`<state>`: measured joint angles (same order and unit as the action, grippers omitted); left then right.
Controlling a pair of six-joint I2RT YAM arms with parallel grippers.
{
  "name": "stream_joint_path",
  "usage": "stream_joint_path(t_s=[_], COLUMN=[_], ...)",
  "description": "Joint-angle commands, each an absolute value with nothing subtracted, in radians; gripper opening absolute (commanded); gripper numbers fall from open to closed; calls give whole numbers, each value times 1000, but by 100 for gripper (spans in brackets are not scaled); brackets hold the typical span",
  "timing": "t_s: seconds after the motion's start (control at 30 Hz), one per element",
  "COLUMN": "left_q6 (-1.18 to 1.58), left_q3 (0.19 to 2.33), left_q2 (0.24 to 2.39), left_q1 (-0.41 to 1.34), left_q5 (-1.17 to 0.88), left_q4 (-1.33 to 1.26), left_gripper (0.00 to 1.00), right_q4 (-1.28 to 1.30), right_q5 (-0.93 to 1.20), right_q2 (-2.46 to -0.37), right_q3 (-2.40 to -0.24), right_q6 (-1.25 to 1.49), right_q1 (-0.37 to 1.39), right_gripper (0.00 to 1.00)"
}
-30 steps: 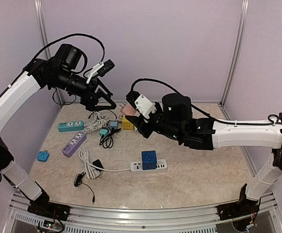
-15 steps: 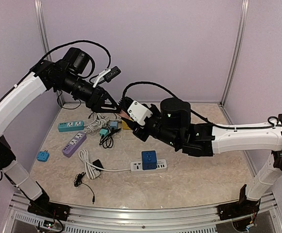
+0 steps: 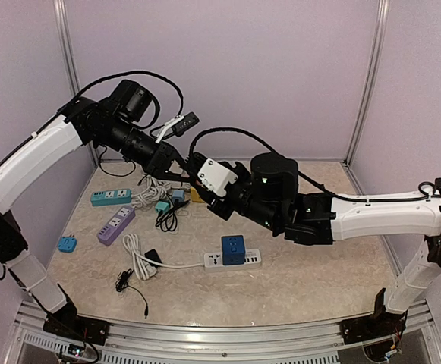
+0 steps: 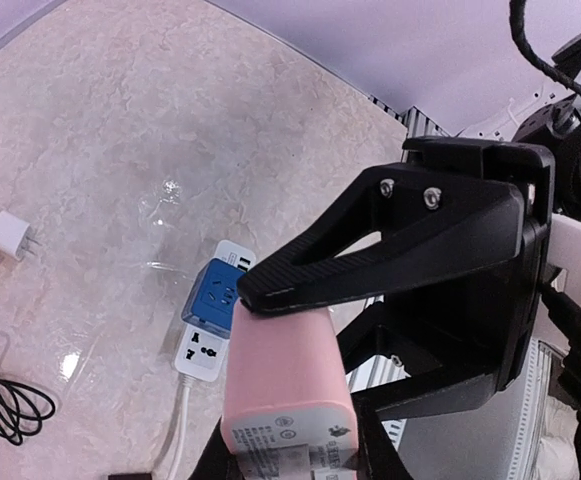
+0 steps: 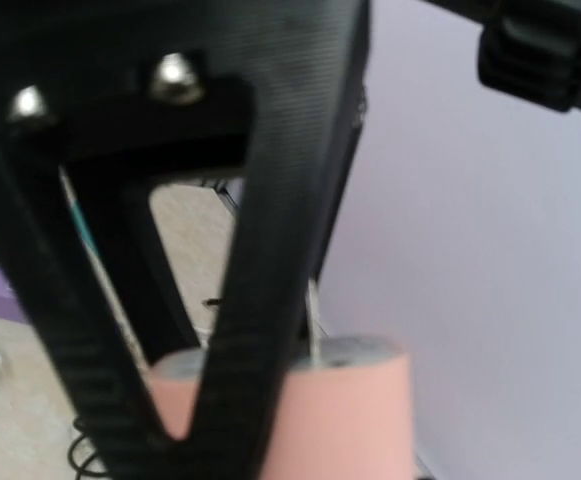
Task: Insert the plug
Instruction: Pick up the plug from the center of the board.
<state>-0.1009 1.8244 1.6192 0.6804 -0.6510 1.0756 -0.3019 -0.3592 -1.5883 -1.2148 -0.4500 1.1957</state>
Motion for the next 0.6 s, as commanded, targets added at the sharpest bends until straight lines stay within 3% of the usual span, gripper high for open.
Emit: stream_joint_path(t_s=[0.0, 0.13, 0.17, 0.23, 0.27, 0.33, 0.4, 0.57], left_q6=[-131, -155, -160, -176, -193, -227, -265, -345], left_q3=[1819, 1818, 1819, 1826, 1836, 1860, 1879, 1966], left_q2=[1626, 1619, 1614, 1607, 1603, 1595, 1582, 1563], left_q1=[687, 689, 691, 694, 695, 696, 695, 707], left_q5=[-659, -641, -632, -610, -596, -561, -529, -503], left_q4=[1061, 1071, 1074, 1084, 1093, 1114, 1129, 1180], left_gripper=[1, 0, 0, 0, 0, 0, 0, 0], right_q4=[-305, -281, -276, -253, -239, -201, -155, -308], right_q5=[-304, -300, -301, -302, -305, -301, -226, 176], right_q2=[-1592, -1587, -1581, -1565, -1553, -1522, -1471, -1364], right_q3=[-1241, -1247, -1247, -1250, -1252, -1247, -1230, -1125], right_q6=[-427, -395, -383, -350, -334, -293, -227, 79], right_q1=[1207, 1207, 1207, 1206, 1206, 1204, 1181, 1064], right_gripper=[0, 0, 10, 55, 71, 90, 99, 99])
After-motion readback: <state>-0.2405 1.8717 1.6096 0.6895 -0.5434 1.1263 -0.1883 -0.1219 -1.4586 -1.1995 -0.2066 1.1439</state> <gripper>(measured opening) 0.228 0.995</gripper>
